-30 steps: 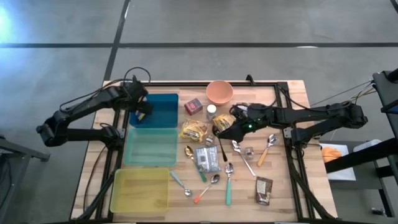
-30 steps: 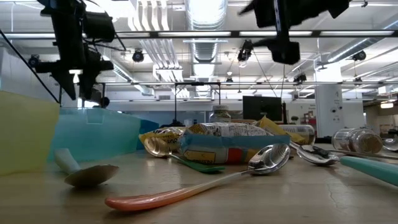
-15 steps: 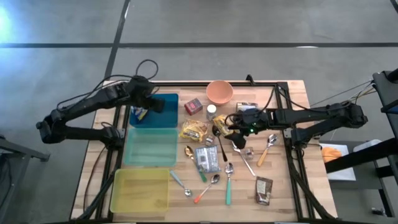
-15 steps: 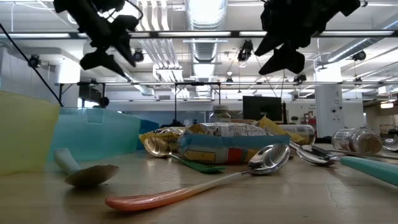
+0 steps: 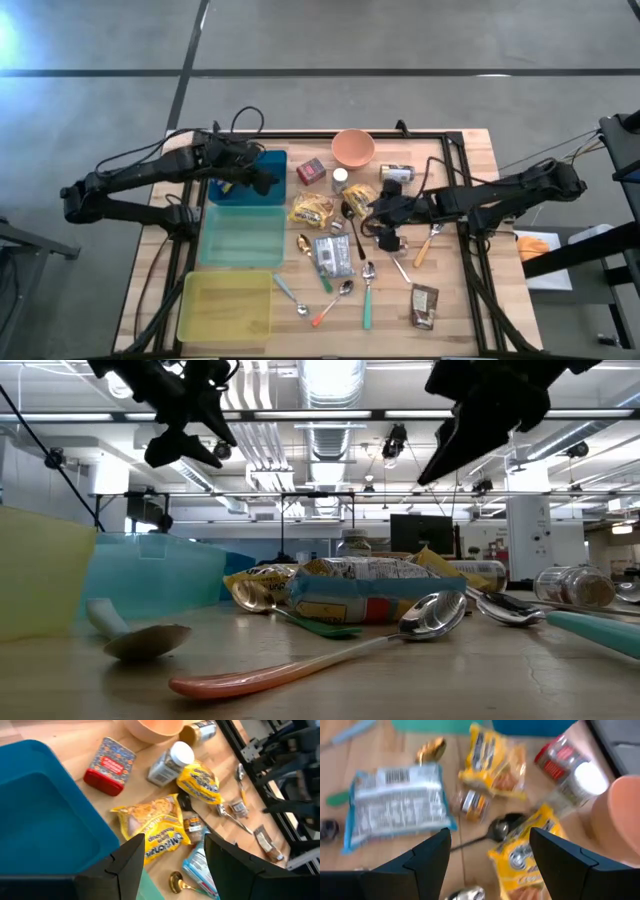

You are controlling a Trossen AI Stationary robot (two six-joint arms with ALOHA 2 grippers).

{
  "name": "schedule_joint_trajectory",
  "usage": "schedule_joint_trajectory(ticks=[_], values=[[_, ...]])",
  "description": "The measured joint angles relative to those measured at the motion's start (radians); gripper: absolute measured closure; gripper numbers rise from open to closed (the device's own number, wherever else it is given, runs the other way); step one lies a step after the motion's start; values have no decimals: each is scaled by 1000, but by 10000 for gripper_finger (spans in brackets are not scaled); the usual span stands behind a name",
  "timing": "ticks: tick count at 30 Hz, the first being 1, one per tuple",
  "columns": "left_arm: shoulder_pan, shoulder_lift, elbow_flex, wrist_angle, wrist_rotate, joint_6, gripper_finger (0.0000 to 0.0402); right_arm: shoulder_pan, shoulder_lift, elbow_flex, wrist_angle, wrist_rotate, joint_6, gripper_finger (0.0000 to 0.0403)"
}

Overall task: Pick & Place Food Item
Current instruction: Put the right seasoning bottle into the yellow bin

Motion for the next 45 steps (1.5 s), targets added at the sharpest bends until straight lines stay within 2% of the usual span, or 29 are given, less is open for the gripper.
schedule_joint_trajectory(ticks=[4,8,11,13,21,24,29,33,41,45], values=[[-32,6,0,46,0,0,191,-1,62,0,-27,-3,121,134],[-67,14,0,68,8,-13,191,0,92,1,-103,-68,406,134],[-81,15,-1,62,7,-24,191,19,90,21,-227,-86,638,135],[-85,14,-1,63,6,-24,191,45,82,51,-310,-87,732,140],[-86,21,-1,62,0,-23,191,100,147,195,-644,-154,960,217],[-86,27,0,68,0,-17,191,118,188,204,-672,-176,1009,236],[-87,31,-1,63,9,-3,191,132,241,196,-668,-210,1091,238],[-88,32,-1,59,11,17,191,129,245,160,-670,-222,1210,212],[-88,32,-1,58,25,57,191,126,176,86,-599,-239,1377,102],[-88,32,-1,59,25,69,191,125,173,51,-560,-226,1424,67]])
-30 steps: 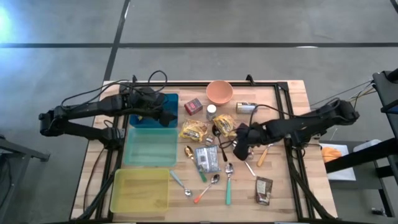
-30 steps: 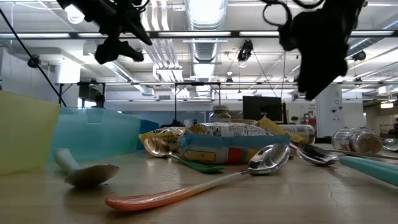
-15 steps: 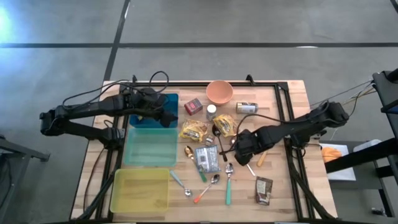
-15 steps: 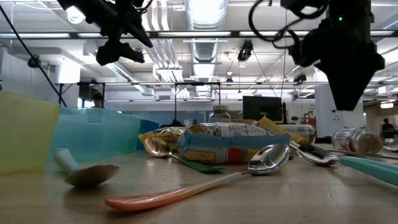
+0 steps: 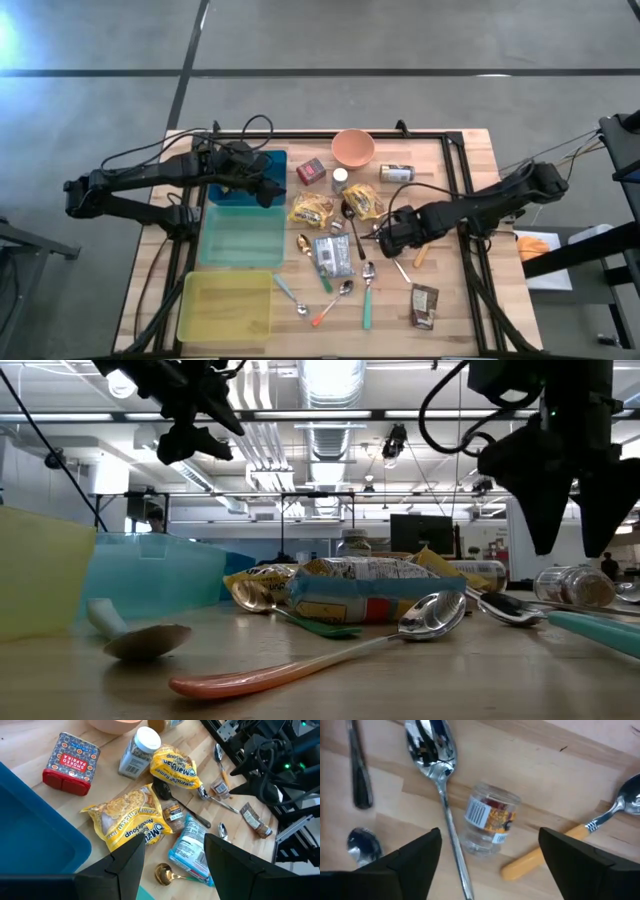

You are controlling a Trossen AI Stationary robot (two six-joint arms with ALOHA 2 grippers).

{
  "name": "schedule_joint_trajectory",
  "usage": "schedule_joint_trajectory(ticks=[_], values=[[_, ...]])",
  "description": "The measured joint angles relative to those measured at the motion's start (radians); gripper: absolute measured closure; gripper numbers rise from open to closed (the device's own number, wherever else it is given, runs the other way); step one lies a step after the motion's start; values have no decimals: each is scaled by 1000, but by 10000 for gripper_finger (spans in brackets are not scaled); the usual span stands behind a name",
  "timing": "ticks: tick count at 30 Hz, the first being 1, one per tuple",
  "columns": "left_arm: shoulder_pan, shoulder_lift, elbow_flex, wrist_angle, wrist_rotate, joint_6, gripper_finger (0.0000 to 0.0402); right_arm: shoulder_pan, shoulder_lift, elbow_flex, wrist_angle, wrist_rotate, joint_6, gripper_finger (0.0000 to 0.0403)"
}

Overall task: Pick & Place Food Item
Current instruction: Put the right seasoning bottle into the yellow bin

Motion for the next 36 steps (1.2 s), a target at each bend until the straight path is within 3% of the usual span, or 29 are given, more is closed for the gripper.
schedule_joint_trajectory(ticks=[10,28,31,36], values=[[-3,0,0,-1,19,6,191,-21,12,-55,74,48,58,58],[-3,0,0,0,20,5,191,-67,14,-167,248,-16,87,61],[-3,0,0,0,20,3,191,-72,14,-168,263,-14,92,84],[-3,0,0,0,20,3,191,-78,14,-175,267,-13,90,155]])
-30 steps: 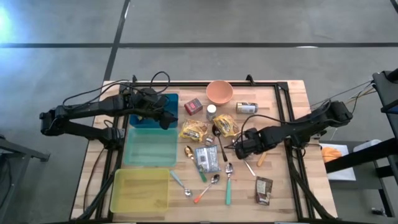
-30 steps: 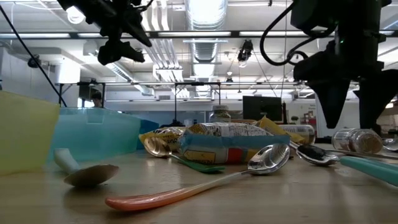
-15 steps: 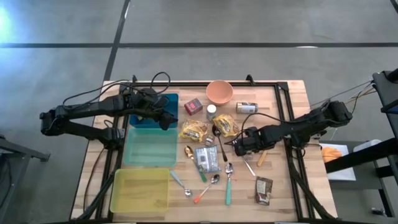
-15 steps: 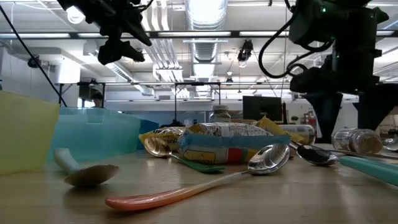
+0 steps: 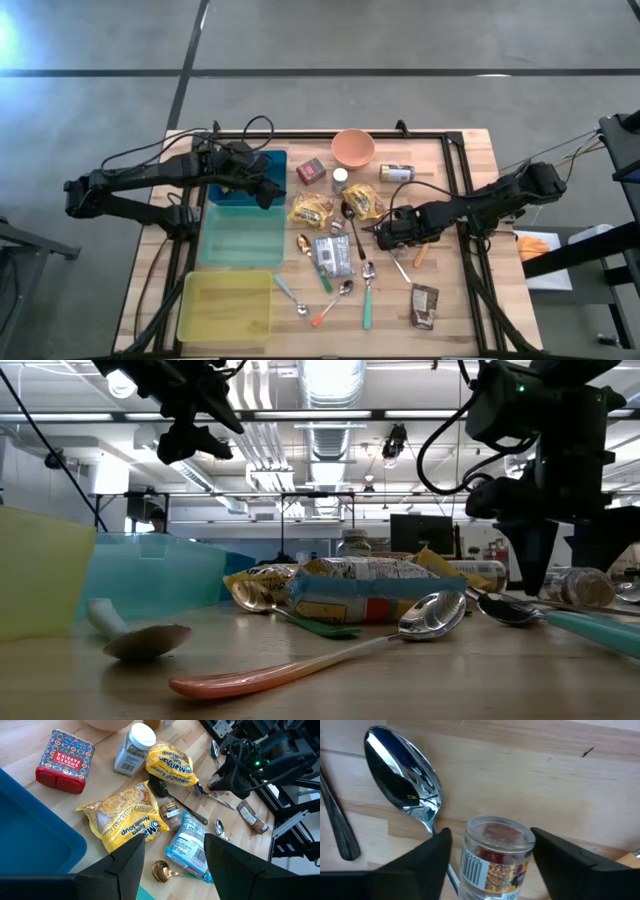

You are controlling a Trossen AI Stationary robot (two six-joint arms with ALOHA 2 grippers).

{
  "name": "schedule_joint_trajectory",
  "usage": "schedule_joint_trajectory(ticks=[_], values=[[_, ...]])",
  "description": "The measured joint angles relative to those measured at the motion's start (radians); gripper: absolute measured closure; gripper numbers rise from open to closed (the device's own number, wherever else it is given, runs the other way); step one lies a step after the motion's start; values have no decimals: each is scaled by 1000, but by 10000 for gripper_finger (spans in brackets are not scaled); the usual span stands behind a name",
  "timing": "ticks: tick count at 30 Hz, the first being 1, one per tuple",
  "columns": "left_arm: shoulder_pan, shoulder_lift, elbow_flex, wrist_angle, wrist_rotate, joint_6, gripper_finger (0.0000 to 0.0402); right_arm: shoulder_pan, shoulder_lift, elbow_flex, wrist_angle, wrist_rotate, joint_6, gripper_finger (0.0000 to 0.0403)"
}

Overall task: Pick & Place Food Item
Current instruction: Put the right seasoning bottle into the yellow bin

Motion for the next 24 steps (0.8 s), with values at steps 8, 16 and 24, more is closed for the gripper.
schedule_joint_trajectory(ticks=[8,16,24], values=[[0,0,0,0,0,0,191,0,0,-9,2,1,0,215],[0,0,0,0,1,-39,191,0,-13,-6,-3,58,12,215],[-22,0,0,66,-37,-197,191,5,-182,2,0,265,67,215]])
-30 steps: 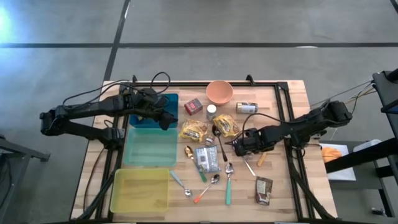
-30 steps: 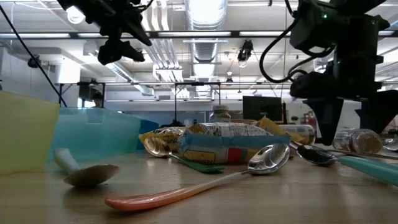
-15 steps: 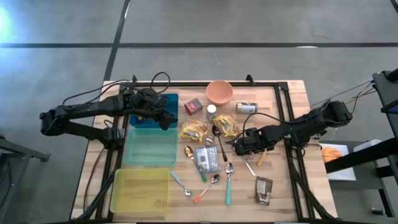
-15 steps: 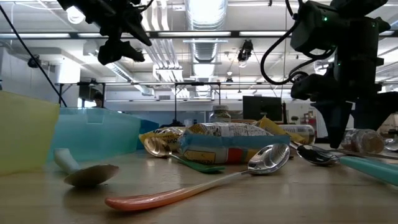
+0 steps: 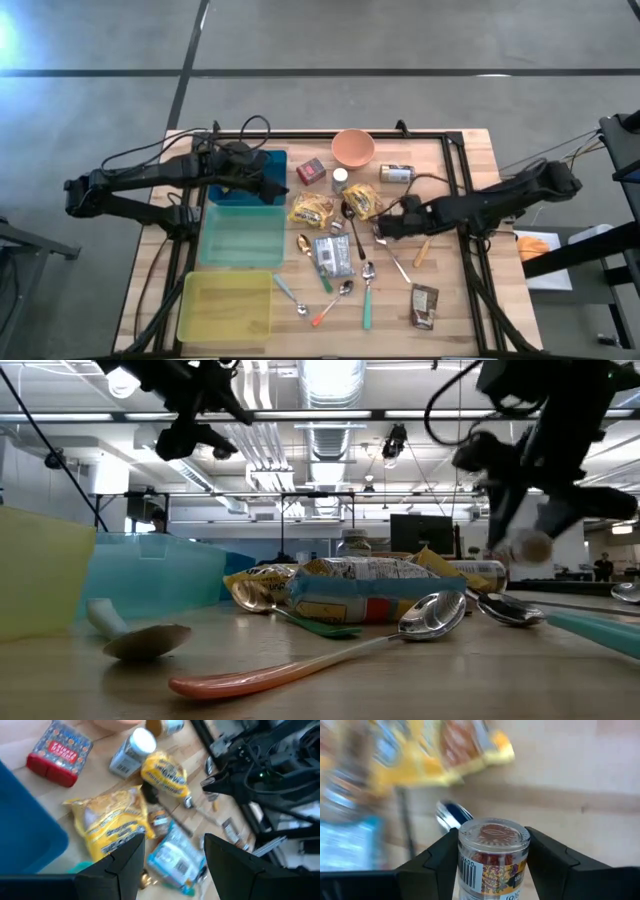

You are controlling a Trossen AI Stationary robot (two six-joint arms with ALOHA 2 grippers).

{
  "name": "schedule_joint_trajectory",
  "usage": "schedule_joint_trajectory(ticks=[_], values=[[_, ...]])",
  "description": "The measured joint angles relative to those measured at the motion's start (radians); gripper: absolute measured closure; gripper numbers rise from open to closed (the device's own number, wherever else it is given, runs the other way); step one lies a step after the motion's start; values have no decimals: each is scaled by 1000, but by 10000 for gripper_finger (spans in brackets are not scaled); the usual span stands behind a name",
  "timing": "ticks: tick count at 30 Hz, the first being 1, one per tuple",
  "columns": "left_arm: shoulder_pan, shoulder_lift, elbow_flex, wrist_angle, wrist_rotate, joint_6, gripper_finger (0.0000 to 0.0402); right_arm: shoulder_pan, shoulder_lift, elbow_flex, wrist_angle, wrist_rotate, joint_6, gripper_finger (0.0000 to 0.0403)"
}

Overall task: Pick & Place Food Item
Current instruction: Put the right seasoning bottle into the yellow bin

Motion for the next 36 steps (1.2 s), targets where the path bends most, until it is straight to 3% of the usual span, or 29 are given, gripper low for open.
schedule_joint_trajectory(ticks=[3,7,10,13,17,24,31,36], values=[[-25,0,0,91,-60,-34,191,0,-83,0,14,112,27,215],[-72,3,0,222,-217,-34,191,-1,-176,0,96,324,64,215],[-114,17,-1,286,-370,54,191,-13,-209,0,186,485,95,215],[-158,46,-1,349,-513,206,191,-42,-218,0,290,576,97,215],[-203,115,-2,447,-616,427,191,-95,-202,0,498,580,11,215],[-238,241,6,629,-611,718,191,-163,-142,0,839,487,-95,215],[-290,296,8,874,-608,1102,191,-180,-71,25,927,457,-73,215],[-298,326,19,909,-607,1168,191,-183,-8,72,1020,438,-91,215]])
